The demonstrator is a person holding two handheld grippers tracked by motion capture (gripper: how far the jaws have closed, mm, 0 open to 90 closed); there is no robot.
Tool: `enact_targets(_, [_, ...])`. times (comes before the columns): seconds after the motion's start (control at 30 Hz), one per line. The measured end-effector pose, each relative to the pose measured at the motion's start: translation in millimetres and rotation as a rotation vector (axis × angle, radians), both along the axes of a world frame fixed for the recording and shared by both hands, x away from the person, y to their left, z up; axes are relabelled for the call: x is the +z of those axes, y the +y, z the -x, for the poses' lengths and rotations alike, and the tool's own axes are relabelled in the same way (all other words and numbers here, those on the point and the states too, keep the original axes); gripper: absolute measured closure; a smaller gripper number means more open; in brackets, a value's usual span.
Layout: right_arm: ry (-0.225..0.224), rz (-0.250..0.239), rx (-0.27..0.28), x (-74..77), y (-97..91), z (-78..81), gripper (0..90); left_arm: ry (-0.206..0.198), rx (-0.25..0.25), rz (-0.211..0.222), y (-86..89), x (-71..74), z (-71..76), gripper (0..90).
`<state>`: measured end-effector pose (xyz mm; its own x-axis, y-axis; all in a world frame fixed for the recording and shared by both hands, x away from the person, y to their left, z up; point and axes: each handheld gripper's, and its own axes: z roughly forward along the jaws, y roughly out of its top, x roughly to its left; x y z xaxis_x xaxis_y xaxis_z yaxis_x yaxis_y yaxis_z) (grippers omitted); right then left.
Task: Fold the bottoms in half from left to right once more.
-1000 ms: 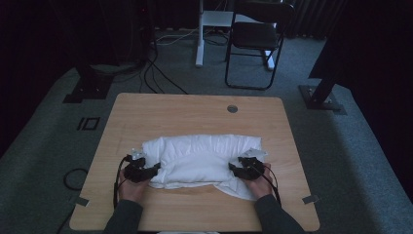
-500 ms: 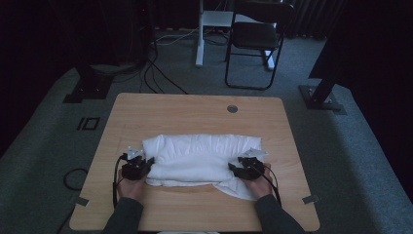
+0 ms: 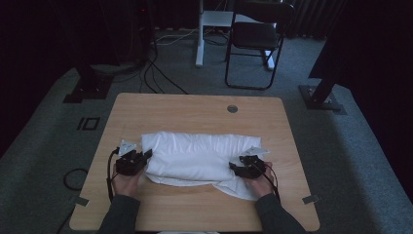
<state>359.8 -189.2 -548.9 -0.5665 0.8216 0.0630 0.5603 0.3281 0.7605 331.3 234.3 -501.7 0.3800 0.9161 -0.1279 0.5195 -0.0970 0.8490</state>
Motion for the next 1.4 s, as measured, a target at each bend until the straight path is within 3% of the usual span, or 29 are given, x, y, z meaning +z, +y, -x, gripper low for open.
enact_targets(0.17, [-0.078, -0.038, 0.017, 30.0, 4.6, 4.0, 40.8, -0.024, -0.01, -0.006, -4.5, 10.8, -1.8, 83.7])
enact_targets(0.33, [-0.1, -0.038, 0.102, 43.8, 32.9, 3.2, 39.9, -0.059, -0.021, -0.011, -8.7, 24.2, -4.2, 83.7])
enact_targets(0.47, [-0.069, -0.024, 0.138, 36.5, 53.2, -1.8, 39.6, -0.078, -0.027, -0.021, -12.1, 32.6, -6.9, 83.8])
enact_targets(0.67, [0.018, 0.024, 0.179, 7.1, 81.5, -10.7, 40.8, -0.116, -0.041, -0.001, -15.9, 48.5, -8.2, 84.1])
enact_targets(0.73, [0.025, -0.003, 0.179, 0.5, 86.2, -12.6, 40.9, -0.132, -0.046, -0.002, -18.4, 55.8, -8.3, 84.1])
enact_targets(0.8, [0.04, -0.011, 0.179, 0.1, 89.2, -14.7, 41.1, -0.145, -0.056, -0.004, -21.4, 62.4, -9.3, 84.2])
enact_targets(0.9, [0.054, 0.019, 0.175, 2.8, 95.5, -15.9, 41.3, -0.159, -0.075, -0.006, -28.3, 71.1, -11.0, 84.2])
enact_targets(1.1, [0.04, 0.007, 0.164, -0.2, 106.8, -17.2, 41.4, -0.19, -0.111, 0.0, -44.1, 84.4, -15.0, 84.3])
enact_targets(1.4, [0.053, -0.016, 0.167, 0.4, 129.9, -24.5, 41.3, -0.206, -0.176, 0.003, -71.5, 88.9, -18.9, 84.3])
